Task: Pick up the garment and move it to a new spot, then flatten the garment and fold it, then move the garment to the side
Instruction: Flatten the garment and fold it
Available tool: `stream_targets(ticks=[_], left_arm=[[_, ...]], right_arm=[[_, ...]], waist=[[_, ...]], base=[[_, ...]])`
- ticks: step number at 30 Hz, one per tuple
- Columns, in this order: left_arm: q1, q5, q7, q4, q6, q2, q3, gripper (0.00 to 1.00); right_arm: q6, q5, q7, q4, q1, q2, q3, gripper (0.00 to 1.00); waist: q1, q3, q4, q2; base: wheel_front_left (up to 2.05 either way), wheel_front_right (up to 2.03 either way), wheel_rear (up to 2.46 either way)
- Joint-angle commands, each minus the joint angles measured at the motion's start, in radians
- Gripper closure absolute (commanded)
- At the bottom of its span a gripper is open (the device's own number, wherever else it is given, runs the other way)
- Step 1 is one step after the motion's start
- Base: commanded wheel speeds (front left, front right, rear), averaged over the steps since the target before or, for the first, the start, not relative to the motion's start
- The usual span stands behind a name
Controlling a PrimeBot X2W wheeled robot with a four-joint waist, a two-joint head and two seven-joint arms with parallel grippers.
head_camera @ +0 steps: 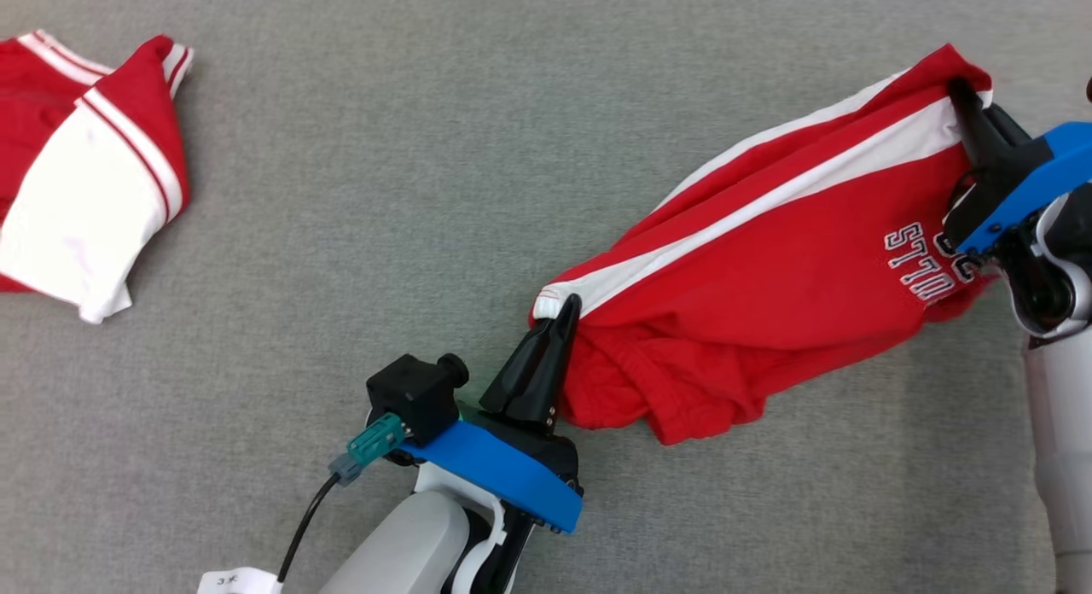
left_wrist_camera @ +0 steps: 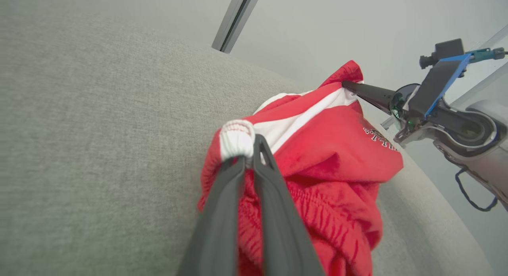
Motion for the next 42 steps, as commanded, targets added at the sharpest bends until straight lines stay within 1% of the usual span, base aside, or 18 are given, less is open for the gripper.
stream_targets(ticks=[1, 3, 4, 5, 6, 7, 8, 9, 10, 11, 17, 20, 21, 27, 31, 35, 40, 42], left_arm=[[-0.019, -0.001, -0.007, 0.013, -0.001, -0.002, -0.002, 1.00], [-0.027, -0.001, -0.012, 0.028, -0.006, -0.008, -0.002, 1.00], [-0.029, -0.003, -0.012, 0.035, -0.008, -0.011, -0.002, 1.00], [-0.031, -0.005, -0.011, 0.042, -0.009, -0.014, -0.005, 1.00], [-0.035, -0.006, -0.008, 0.046, -0.008, -0.016, -0.008, 1.00], [-0.039, -0.008, -0.005, 0.048, -0.008, -0.019, -0.010, 1.00], [-0.042, -0.008, -0.003, 0.048, -0.009, -0.020, -0.014, 0.92], [-0.046, -0.004, -0.001, 0.045, -0.012, -0.021, -0.020, 0.49], [-0.046, 0.000, -0.001, 0.041, -0.010, -0.021, -0.024, 0.02], [-0.042, -0.001, 0.002, 0.038, -0.007, -0.020, -0.027, 0.00], [-0.023, 0.035, 0.001, 0.000, 0.022, 0.023, -0.032, 0.00], [-0.005, 0.046, 0.005, -0.023, 0.047, 0.052, -0.025, 0.00], [-0.005, 0.046, 0.005, -0.023, 0.047, 0.052, -0.025, 0.00], [0.054, 0.042, 0.011, -0.066, 0.087, 0.113, 0.001, 0.00], [0.093, 0.072, 0.000, -0.089, 0.124, 0.162, 0.018, 0.00], [0.122, 0.088, -0.012, -0.107, 0.163, 0.193, 0.044, 0.00], [0.141, 0.099, -0.020, -0.132, 0.202, 0.213, 0.075, 0.00], [0.145, 0.098, -0.021, -0.141, 0.211, 0.217, 0.088, 0.00]], right_arm=[[0.000, -0.011, -0.013, 0.027, -0.027, -0.013, 0.000, 1.00], [0.000, -0.019, -0.034, 0.075, -0.054, -0.018, 0.009, 1.00], [0.000, -0.026, -0.041, 0.099, -0.065, -0.019, 0.013, 0.85], [0.000, -0.031, -0.049, 0.123, -0.075, -0.021, 0.016, 0.63], [0.000, -0.037, -0.059, 0.143, -0.085, -0.022, 0.018, 0.18], [0.000, -0.046, -0.069, 0.164, -0.094, -0.025, 0.019, 0.00], [0.000, -0.055, -0.079, 0.184, -0.103, -0.027, 0.020, 0.00], [0.000, -0.060, -0.090, 0.200, -0.109, -0.027, 0.024, 0.00], [0.000, -0.065, -0.099, 0.216, -0.113, -0.025, 0.028, 0.00], [0.000, -0.066, -0.107, 0.230, -0.115, -0.025, 0.032, 0.00], [0.000, -0.063, -0.148, 0.284, -0.112, -0.039, 0.055, 0.00], [0.000, -0.051, -0.159, 0.296, -0.093, -0.048, 0.077, 0.00], [0.000, -0.051, -0.159, 0.296, -0.093, -0.048, 0.077, 0.00], [0.000, -0.012, -0.170, 0.304, -0.042, -0.070, 0.126, 0.00], [0.000, 0.009, -0.148, 0.319, -0.003, -0.086, 0.155, 0.00], [0.000, 0.013, -0.120, 0.350, 0.027, -0.111, 0.171, 0.00], [0.000, 0.011, -0.085, 0.393, 0.031, -0.129, 0.177, 0.00], [0.000, 0.012, -0.073, 0.406, 0.021, -0.130, 0.182, 0.00]], waist=[[-0.0002, 0.014, 0.016, 0.0000], [-0.0002, 0.015, 0.021, 0.0000], [-0.0002, 0.016, 0.022, 0.0000], [-0.0002, 0.017, 0.022, 0.0000], [-0.0002, 0.017, 0.021, 0.0000], [-0.0002, 0.016, 0.020, 0.0000], [-0.0002, 0.015, 0.019, 0.0000], [-0.0002, 0.013, 0.017, 0.0000], [-0.0002, 0.010, 0.015, 0.0000], [-0.0002, 0.006, 0.012, 0.0000], [-0.0002, -0.035, -0.009, 0.0000], [-0.0002, -0.064, -0.017, 0.0000], [-0.0002, -0.064, -0.017, 0.0000], [-0.0002, -0.131, -0.027, 0.0000], [-0.0002, -0.171, -0.025, 0.0000], [-0.0002, -0.186, -0.013, 0.0000], [-0.0002, -0.173, 0.014, 0.0000], [-0.0002, -0.164, 0.025, 0.0000]], base=[[0.00, 0.00, 0.00], [0.00, 0.00, 0.00], [0.00, 0.00, 0.00], [0.00, 0.00, 0.00], [0.00, 0.00, 0.00], [0.00, 0.00, 0.00], [0.00, 0.00, 0.00], [0.00, 0.00, 0.00], [0.00, 0.00, 0.00], [0.00, 0.00, 0.00], [0.00, 0.00, 0.00], [0.00, 0.00, 0.00], [0.00, 0.00, 0.00], [0.00, 0.00, 0.00], [0.00, 0.00, 0.00], [0.00, 0.00, 0.00], [0.00, 0.00, 0.00], [0.00, 0.00, 0.00]])
